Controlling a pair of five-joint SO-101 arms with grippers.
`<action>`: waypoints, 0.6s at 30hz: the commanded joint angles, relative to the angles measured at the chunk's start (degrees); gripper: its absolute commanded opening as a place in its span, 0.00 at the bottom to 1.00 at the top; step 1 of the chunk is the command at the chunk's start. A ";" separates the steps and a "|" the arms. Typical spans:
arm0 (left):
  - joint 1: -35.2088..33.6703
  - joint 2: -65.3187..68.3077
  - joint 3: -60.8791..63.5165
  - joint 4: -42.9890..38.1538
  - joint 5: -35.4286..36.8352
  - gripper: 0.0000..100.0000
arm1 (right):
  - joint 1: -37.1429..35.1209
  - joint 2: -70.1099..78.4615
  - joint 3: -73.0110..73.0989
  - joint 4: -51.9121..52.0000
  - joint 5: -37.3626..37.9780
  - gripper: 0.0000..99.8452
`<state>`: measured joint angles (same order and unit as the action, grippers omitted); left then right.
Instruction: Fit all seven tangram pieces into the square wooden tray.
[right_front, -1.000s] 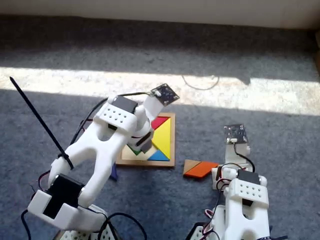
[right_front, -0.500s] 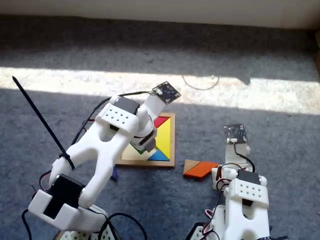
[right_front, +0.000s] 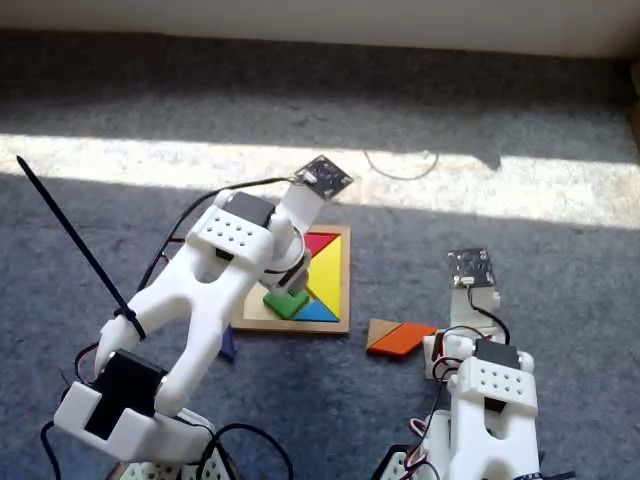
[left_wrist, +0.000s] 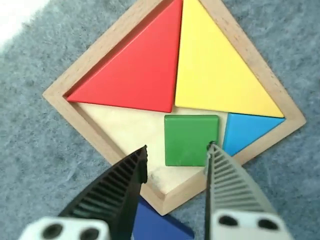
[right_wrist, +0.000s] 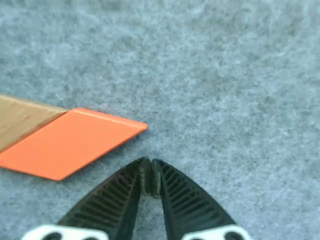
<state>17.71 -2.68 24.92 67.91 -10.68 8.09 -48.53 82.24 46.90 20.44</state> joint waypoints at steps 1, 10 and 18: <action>-5.67 -2.77 -1.89 -0.09 0.35 0.12 | 0.84 -0.04 0.22 -1.98 -0.18 0.00; -5.32 -2.15 8.40 -8.09 -4.66 0.11 | 0.75 -0.04 0.13 -1.98 -0.18 0.00; 1.27 -2.15 14.99 -16.70 -4.75 0.11 | 0.75 -0.04 0.22 -1.98 -0.18 0.00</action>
<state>15.60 -2.77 39.87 52.70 -14.99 8.09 -48.53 82.24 46.90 20.44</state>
